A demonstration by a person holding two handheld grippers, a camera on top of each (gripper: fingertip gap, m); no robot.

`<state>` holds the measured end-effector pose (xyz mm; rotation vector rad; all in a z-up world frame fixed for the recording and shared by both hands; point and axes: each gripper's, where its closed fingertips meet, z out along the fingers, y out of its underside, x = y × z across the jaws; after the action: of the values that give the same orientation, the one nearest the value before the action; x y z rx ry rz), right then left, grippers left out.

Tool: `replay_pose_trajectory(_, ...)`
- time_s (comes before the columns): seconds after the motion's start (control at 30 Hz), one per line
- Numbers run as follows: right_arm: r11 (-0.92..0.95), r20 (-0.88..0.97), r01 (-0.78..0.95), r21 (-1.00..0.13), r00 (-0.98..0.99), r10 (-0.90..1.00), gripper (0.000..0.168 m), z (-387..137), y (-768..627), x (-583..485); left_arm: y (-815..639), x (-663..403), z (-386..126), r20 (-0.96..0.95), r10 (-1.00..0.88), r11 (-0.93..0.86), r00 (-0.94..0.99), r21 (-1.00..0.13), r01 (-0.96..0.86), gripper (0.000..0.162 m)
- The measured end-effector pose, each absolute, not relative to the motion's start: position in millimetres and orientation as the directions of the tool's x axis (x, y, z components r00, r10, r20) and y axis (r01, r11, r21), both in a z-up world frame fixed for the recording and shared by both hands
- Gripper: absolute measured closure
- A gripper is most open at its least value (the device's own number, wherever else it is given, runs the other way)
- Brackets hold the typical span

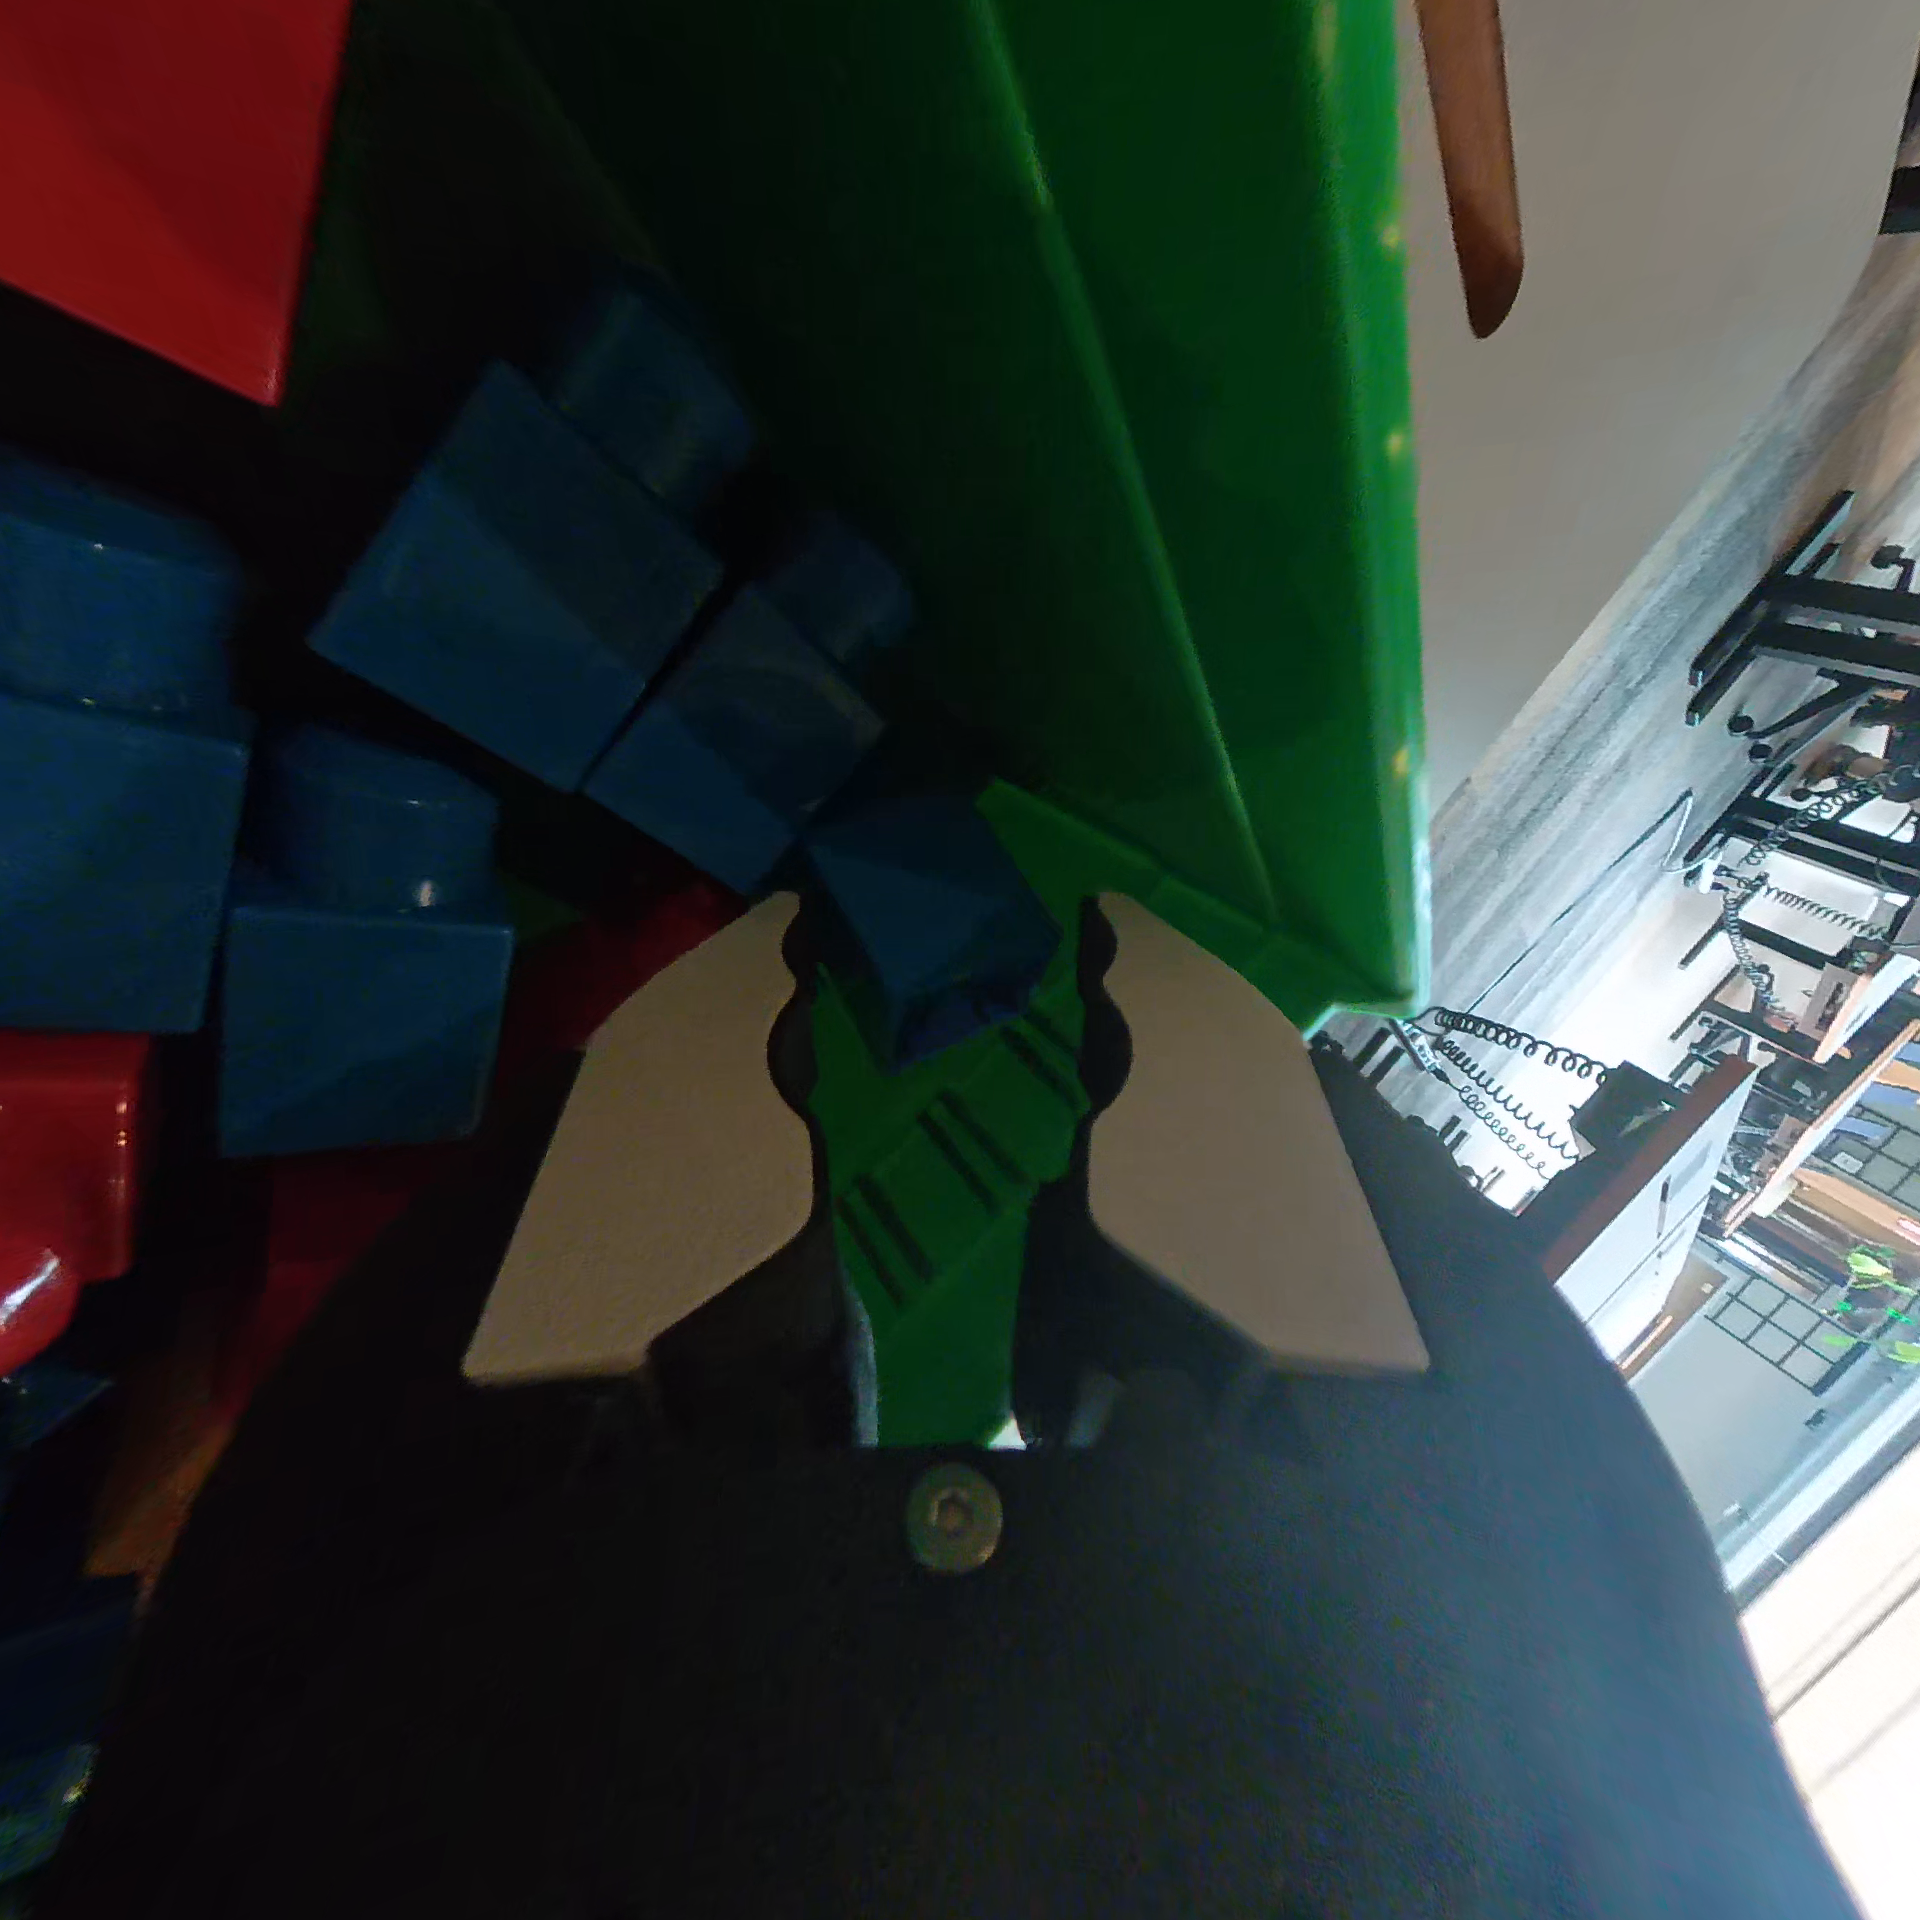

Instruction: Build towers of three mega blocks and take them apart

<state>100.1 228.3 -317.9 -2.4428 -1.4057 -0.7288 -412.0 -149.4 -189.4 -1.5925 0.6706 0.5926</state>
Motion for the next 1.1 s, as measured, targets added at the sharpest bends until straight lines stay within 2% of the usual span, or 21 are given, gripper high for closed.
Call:
replay_pose_trajectory(0.2, -0.514, 0.566, 0.858, 0.010, 0.418, 0.710, 0.112, -299, 230, 99, -149, -412, -192, -0.708, -0.097, -0.091, 0.700, -0.694, -0.714, 0.120)
replay_pose_trajectory(0.33, -0.507, 0.595, 0.859, -0.066, 0.442, 0.671, 0.108, -276, 226, 94, -150, -410, -193, -0.704, -0.106, -0.086, 0.702, -0.697, -0.712, 0.120)
replay_pose_trajectory(0.43, -0.473, 0.575, 0.852, -0.226, 0.508, 0.641, 0.105, -254, 216, 72, -150, -406, -196, -0.703, -0.121, -0.084, 0.701, -0.696, -0.713, 0.120)
replay_pose_trajectory(0.63, -0.252, 0.336, 0.685, -0.684, 0.602, 0.724, 0.103, -198, 155, -23, -146, -396, -199, -0.698, -0.147, -0.061, 0.701, -0.701, -0.710, 0.120)
replay_pose_trajectory(0.7, -0.179, 0.260, 0.608, -0.773, 0.562, 0.786, 0.100, -184, 125, -57, -145, -392, -199, -0.698, -0.157, -0.051, 0.699, -0.701, -0.711, 0.120)
replay_pose_trajectory(0.83, -0.037, 0.191, 0.471, -0.881, 0.426, 0.884, 0.099, -167, 63, -121, -141, -382, -199, -0.708, -0.165, -0.032, 0.687, -0.692, -0.721, 0.120)
replay_pose_trajectory(1.1, 0.016, 0.032, 0.266, -0.964, 0.055, 0.998, 0.099, -164, -63, -243, -132, -370, -193, -0.810, -0.074, -0.038, 0.582, -0.581, -0.813, 0.120)
